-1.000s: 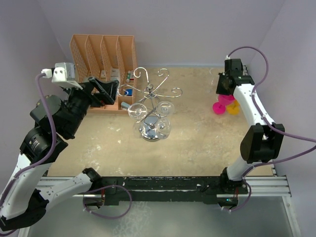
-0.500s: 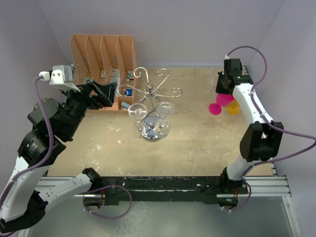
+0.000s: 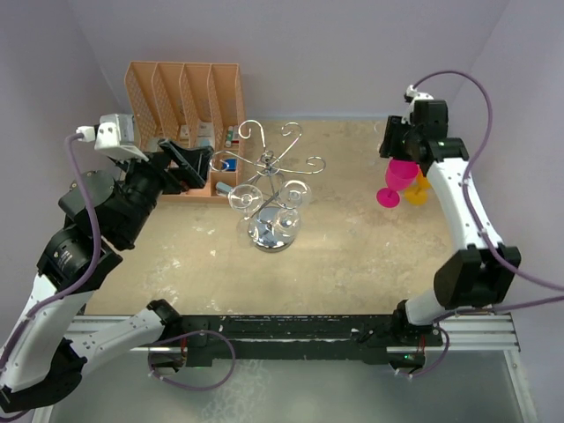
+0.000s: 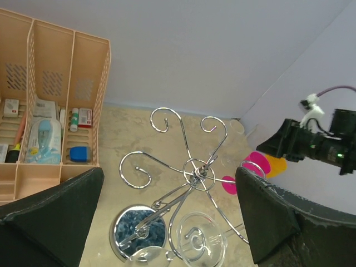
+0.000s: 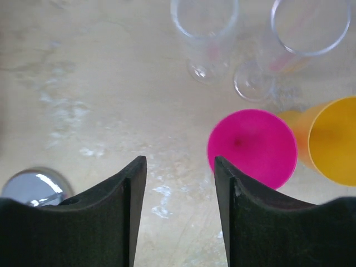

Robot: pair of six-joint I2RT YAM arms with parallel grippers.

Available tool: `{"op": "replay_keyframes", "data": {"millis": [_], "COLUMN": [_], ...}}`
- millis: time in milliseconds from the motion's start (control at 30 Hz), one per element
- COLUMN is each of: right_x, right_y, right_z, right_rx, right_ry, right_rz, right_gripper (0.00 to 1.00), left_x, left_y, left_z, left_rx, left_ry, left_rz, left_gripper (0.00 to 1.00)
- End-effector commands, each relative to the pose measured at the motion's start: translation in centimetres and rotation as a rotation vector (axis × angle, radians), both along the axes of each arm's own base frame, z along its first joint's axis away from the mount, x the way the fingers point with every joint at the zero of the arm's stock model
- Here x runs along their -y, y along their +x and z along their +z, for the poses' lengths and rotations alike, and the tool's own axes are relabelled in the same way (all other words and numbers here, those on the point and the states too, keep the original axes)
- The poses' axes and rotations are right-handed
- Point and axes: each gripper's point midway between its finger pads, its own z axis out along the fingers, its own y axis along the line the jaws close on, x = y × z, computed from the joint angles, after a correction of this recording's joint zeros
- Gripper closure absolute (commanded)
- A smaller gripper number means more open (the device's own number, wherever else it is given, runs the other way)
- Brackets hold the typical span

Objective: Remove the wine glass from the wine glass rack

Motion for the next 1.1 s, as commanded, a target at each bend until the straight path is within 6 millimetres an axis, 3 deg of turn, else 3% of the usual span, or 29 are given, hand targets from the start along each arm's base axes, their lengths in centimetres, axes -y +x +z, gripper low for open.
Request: {"op": "replay_keyframes", "data": {"millis": [0, 67, 233, 333, 533, 800, 1067], "right_x": [-4.1, -6.7, -12.7, -14.8, -17.5, -20.2, -22.4], "right_y": [-1.9, -4.1, -10.7, -14.5, -19.6, -20.1, -20.0], "right_z": [9.8, 12.3, 13.6, 14.8, 17.7, 16.1, 16.0], "right_rx": [0.306, 0.399, 0.464, 0.484, 0.519, 0.387, 0.342], "right_ry": [0.122, 0.224, 0.524, 0.706, 0.932, 1.064, 1.117], "right_rz": [0.218, 0.337, 0.633, 0.745, 0.841, 0.837, 0.832], "right_gripper": [0.43, 0.4, 0.33, 0.31, 0.24, 0.24, 0.24], "left_x": [1.2, 2.0, 3.0, 3.4, 4.2, 5.1, 5.2], "left_y": [0.5, 0.7, 0.9, 1.1, 1.2, 1.0, 0.5], "left_z": [0.1, -0.1, -0.3, -0.2, 0.1, 0.5, 0.7], "left_rx": [-0.022, -0.035, -0.052, -0.061, -0.062, -0.057, -0.057], "left_ry": [-0.035, -0.047, -0.076, -0.078, -0.104, -0.129, -0.128], "left_rz": [-0.026, -0.05, -0.081, -0.087, -0.117, -0.157, -0.183], "left_gripper": [0.01, 0.01, 0.01, 0.01, 0.01, 0.01, 0.01]}}
